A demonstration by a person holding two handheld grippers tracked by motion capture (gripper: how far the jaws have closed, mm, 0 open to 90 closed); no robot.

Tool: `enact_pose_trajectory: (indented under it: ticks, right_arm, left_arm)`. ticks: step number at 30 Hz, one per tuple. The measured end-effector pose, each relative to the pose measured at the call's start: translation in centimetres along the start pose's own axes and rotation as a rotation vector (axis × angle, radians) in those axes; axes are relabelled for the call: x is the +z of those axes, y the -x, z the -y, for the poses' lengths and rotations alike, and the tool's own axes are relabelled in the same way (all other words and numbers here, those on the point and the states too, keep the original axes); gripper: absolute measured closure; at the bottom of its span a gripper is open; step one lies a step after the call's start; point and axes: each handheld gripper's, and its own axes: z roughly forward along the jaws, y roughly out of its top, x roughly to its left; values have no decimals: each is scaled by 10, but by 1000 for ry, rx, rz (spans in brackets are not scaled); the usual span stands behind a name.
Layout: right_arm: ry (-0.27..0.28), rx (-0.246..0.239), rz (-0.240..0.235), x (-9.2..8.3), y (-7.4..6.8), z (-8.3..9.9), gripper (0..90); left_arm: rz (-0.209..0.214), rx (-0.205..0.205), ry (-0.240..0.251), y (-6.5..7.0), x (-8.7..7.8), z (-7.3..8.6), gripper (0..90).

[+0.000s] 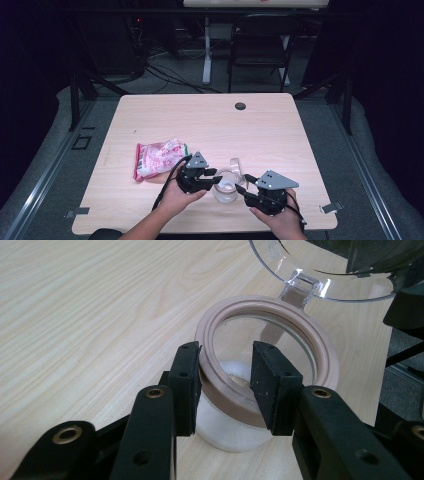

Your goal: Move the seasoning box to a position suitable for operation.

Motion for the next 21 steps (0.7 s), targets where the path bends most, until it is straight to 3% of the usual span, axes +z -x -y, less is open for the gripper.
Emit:
enact_pose_trajectory:
  ticks: [11,15,18,21]
  right_arm:
    - [-46,71,-49,-13,25,4,600]
    - [-70,86,-87,-10,29,8,603]
    - [-81,93,-129,-5,32,12,555]
    - [-101,103,-117,-2,35,16,569]
  left_arm:
    - [7,-2,5,-2,0,0,670]
    - [6,-5,5,-3,1,-1,671]
    - [5,-6,5,-2,1,-1,672]
    - [5,-6,6,-2,1,-1,672]
